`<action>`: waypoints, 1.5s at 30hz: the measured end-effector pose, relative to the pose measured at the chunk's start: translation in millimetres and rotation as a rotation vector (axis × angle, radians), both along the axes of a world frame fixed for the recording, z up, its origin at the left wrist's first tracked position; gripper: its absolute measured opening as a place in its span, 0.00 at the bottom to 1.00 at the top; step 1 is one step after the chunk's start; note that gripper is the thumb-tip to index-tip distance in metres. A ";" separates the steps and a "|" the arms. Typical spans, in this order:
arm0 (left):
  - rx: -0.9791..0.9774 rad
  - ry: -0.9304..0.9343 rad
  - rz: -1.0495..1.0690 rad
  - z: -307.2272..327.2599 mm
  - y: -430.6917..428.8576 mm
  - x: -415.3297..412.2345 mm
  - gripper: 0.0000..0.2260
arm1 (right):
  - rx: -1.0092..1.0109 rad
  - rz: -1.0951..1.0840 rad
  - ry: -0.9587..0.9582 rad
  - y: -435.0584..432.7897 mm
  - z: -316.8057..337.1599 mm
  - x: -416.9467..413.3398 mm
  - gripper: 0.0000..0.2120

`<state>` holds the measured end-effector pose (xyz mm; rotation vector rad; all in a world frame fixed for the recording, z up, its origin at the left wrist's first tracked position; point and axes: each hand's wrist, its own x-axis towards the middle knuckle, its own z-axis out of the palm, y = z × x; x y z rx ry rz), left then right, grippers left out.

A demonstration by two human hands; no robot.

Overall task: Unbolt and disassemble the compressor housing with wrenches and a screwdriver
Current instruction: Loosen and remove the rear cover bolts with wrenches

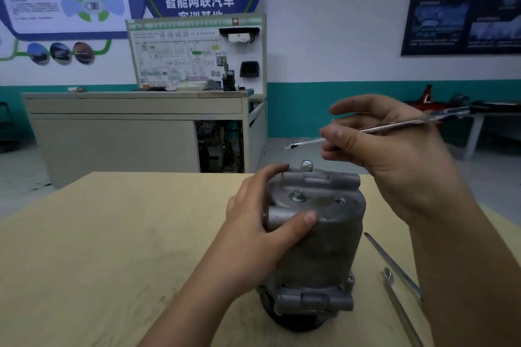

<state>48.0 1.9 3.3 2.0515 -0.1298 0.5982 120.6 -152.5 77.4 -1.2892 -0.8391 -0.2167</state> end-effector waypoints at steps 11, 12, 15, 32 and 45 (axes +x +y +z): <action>0.008 0.044 0.038 43.2 19.4 16.0 0.17 | 0.072 -0.057 -0.090 4.1 0.5 -12.8 0.03; -0.031 0.022 0.060 47.8 20.3 21.3 0.19 | 0.046 -0.116 -0.105 5.8 -0.9 -11.7 0.03; -0.138 -0.067 0.031 52.7 20.0 32.7 0.20 | -0.028 -0.208 -0.161 5.9 -3.3 -9.5 0.08; 0.041 -0.103 -0.186 52.4 17.2 28.2 0.07 | -0.042 -0.204 -0.255 12.0 -9.9 -10.8 0.06; 0.075 -0.087 -0.168 49.4 18.5 31.9 0.05 | -0.073 -0.196 -0.277 13.1 -12.1 -10.8 0.07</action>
